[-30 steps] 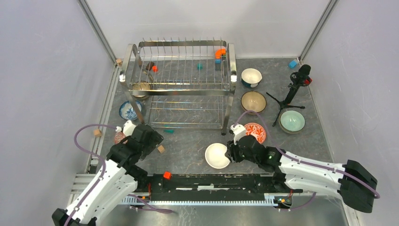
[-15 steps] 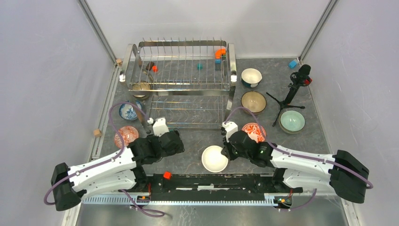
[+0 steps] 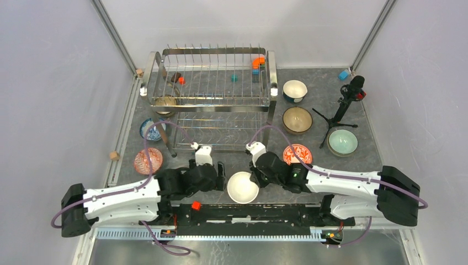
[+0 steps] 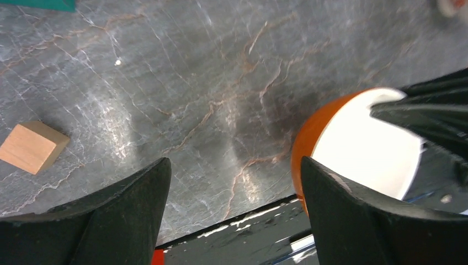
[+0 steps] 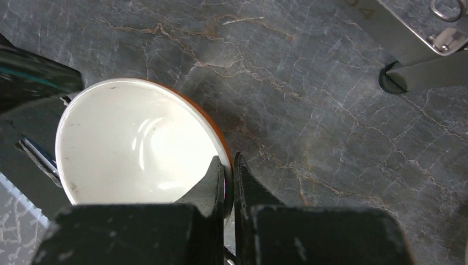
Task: Unload the bowls from the dish rack
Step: Pick up the bowl from the center of the board.
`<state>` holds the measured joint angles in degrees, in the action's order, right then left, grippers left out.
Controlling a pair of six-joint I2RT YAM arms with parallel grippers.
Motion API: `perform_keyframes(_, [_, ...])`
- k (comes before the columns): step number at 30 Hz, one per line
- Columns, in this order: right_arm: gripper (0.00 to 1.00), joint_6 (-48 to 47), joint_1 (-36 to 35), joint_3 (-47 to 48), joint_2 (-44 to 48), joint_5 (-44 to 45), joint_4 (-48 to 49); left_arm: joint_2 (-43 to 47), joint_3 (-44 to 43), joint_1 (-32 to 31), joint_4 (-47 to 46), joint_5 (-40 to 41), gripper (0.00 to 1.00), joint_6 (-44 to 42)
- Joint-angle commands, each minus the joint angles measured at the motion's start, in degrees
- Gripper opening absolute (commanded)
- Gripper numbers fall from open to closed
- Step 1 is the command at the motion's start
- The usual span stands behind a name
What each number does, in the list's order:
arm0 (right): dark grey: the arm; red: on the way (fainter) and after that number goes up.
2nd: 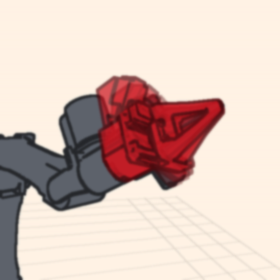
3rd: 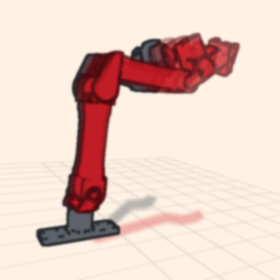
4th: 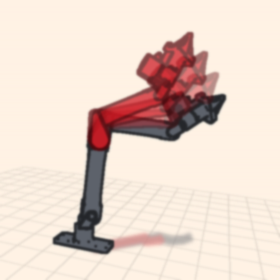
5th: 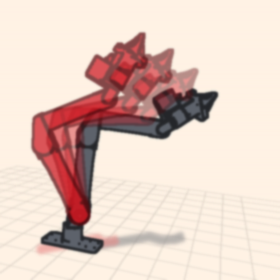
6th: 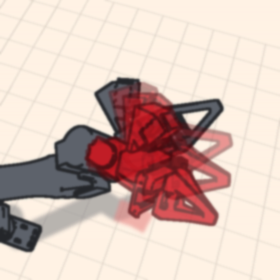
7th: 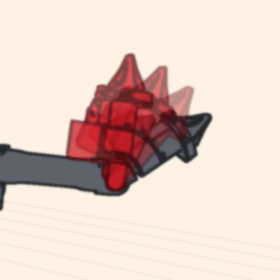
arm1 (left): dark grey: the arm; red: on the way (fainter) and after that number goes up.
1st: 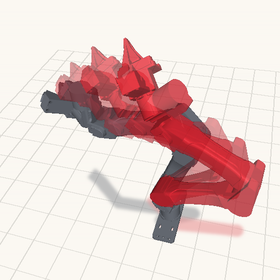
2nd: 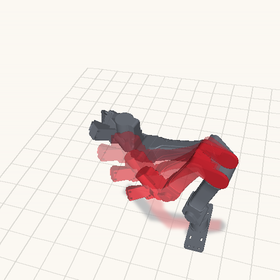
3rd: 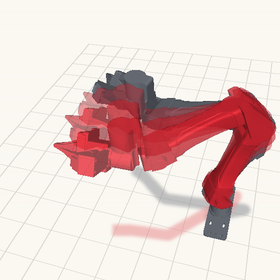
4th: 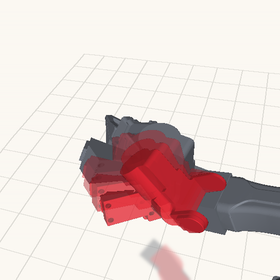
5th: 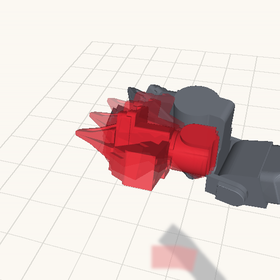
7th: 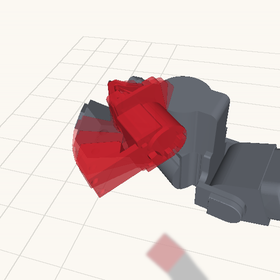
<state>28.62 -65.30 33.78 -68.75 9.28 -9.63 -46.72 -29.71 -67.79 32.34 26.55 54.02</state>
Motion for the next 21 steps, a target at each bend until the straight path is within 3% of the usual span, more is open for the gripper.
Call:
perform_keyframes(1, [0.0, -0.96, -0.99, 3.93, -0.8, 1.23, 0.57, -4.83, -2.5, -3.75, -3.69, 0.07, 0.91, -4.31])
perform_keyframes(7, [0.0, -1.13, -1.82, 4.8, -1.64, 2.48, -0.48, -8.79, -4.38, -8.04, -3.73, 0.76, 0.85, -4.3])
perform_keyframes(16, [0.0, -1.33, -2.35, 4.41, -3.3, 4.18, -0.46, -2.17, -3.29, -9.41, -1.85, 2.72, 0.91, -0.37])
perform_keyframes(21, [0.0, -0.74, -3.07, 4.63, -3.45, 3.47, 1.03, -5.37, -3.5, -9.83, -1.84, 2.06, 0.86, 0.07])
